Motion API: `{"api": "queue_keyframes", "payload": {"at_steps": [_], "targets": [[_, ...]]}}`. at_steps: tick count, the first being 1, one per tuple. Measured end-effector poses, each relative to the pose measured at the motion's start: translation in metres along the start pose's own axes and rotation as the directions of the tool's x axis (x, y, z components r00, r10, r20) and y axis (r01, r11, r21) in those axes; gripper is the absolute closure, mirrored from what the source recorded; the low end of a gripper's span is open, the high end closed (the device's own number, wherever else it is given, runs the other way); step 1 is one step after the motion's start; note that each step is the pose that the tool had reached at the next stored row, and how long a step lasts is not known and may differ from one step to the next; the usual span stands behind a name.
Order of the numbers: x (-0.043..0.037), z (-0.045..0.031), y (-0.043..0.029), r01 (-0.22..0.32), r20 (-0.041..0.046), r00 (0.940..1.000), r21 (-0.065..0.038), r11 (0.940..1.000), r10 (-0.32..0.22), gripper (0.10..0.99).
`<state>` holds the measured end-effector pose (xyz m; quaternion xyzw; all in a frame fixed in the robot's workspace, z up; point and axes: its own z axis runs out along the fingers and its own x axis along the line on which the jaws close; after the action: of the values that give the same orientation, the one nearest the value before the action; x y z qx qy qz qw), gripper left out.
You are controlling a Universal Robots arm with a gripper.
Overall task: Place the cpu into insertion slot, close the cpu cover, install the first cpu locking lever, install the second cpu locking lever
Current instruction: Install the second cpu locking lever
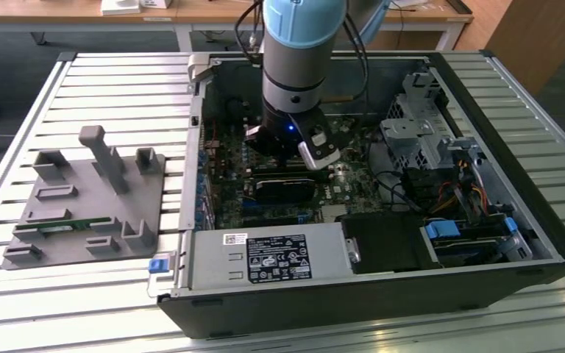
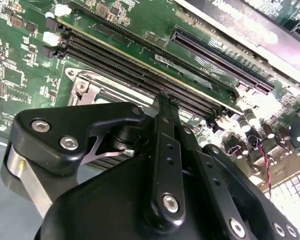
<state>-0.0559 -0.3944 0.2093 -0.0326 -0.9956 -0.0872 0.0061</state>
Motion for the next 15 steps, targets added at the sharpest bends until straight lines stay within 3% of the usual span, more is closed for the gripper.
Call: {"api": "queue_keyframes", "payload": {"at_steps": [4, 10, 15], "targets": [[0.0009, 0.0029, -0.0007, 0.0, -0.0004, 1.0, -0.004, 1.0, 0.0, 0.98], [0.0051, 0.0023, -0.0061, 0.001, -0.0027, 1.0, -0.047, 0.9989, -0.001, 0.98], [0.0066, 0.0021, -0.0096, 0.001, -0.0035, 1.0, -0.062, 0.9981, -0.001, 0.98]]}}
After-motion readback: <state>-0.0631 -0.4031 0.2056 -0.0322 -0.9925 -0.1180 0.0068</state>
